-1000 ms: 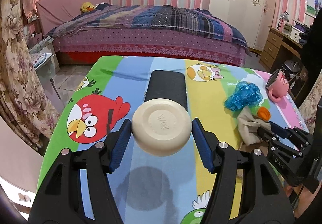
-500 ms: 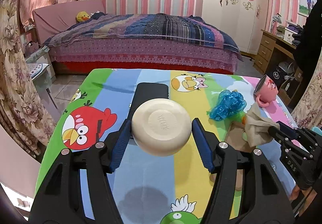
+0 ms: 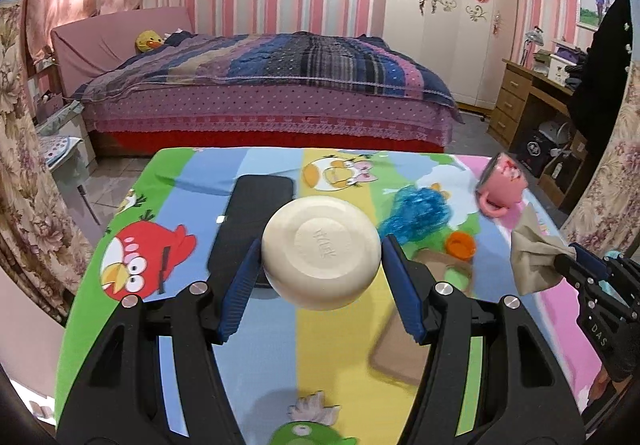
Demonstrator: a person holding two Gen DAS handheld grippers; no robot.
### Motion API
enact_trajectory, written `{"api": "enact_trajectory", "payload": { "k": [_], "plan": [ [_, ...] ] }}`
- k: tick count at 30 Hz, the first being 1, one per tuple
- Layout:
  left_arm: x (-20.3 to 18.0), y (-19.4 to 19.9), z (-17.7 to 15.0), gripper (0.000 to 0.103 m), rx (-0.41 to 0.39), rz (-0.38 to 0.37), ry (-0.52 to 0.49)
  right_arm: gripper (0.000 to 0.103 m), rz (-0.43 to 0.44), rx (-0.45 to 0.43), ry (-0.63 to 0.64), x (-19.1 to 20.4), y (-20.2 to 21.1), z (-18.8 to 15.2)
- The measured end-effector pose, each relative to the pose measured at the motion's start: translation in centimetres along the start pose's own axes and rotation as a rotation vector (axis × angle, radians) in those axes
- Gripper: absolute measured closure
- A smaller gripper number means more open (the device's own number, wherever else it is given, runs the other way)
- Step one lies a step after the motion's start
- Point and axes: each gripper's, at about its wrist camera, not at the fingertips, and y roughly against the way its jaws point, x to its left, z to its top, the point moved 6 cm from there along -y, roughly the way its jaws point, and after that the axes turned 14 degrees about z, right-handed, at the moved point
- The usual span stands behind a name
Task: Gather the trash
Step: 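Lift the white disc and beige pouch and carry them over the blue basket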
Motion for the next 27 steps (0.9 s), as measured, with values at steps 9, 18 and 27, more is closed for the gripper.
{"api": "enact_trajectory", "payload": {
  "k": [9,18,27],
  "plan": [
    [-5.1,1.6,0.3,0.042,-0.022,-0.085,-0.028,0.081,-0.069,-0.036,-0.069,-5.0,4.5,-0.6],
    [-10.5,3.0,-0.6,0.042,-0.026,-0.14,-0.075,0.081,-0.156,-0.045,-0.122,-10.2,8.4,-2.9],
    [-15.4,4.3,-2.8,0.042,-0.047,-0.167,-0.187,0.081,-0.235,-0.045,-0.183,-15.5,12.2,-6.1]
  ]
}}
